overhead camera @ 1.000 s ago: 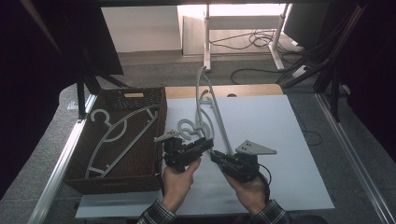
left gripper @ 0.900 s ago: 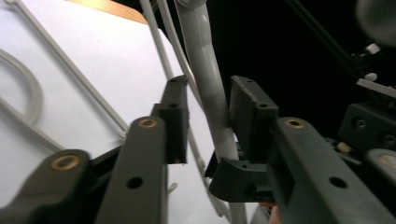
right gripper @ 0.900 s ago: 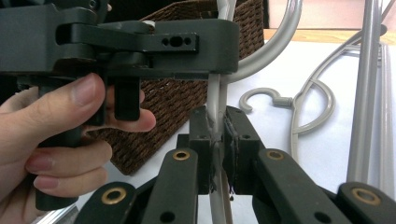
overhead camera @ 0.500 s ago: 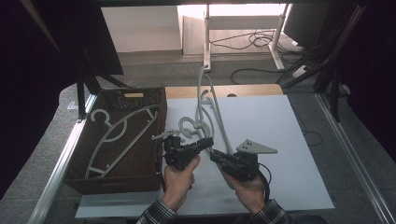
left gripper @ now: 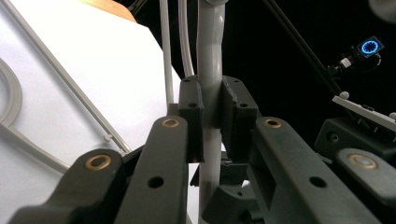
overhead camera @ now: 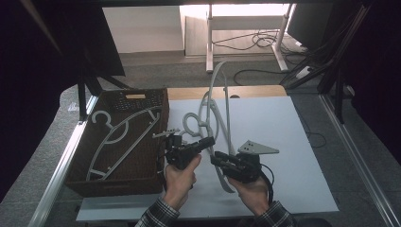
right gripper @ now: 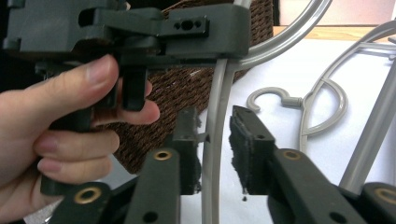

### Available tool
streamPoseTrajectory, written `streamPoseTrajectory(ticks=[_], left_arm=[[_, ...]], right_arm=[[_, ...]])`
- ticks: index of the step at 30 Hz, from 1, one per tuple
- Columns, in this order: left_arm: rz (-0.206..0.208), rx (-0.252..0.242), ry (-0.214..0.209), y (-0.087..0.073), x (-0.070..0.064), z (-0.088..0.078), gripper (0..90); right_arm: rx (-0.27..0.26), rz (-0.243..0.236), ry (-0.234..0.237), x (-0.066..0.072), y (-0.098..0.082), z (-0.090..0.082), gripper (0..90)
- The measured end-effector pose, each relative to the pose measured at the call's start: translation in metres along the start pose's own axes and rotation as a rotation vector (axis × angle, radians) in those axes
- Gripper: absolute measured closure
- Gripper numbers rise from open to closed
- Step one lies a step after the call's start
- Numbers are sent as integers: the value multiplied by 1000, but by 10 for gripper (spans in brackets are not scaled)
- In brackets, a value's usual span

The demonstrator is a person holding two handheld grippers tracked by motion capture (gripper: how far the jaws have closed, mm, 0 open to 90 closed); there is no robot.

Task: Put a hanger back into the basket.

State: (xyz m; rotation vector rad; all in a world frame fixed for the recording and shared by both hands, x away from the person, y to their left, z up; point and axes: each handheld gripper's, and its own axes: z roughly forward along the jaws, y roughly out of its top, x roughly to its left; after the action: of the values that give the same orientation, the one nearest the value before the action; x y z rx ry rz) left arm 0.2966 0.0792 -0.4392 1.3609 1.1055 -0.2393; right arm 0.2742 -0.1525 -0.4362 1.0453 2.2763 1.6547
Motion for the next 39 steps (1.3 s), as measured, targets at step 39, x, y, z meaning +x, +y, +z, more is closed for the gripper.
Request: streamPoseTrajectory(ticks=[39], left_arm=[[163,222,152,115,-14,-57,810]], right_arm=[[181,54,-91,-81,-8,-39,357]])
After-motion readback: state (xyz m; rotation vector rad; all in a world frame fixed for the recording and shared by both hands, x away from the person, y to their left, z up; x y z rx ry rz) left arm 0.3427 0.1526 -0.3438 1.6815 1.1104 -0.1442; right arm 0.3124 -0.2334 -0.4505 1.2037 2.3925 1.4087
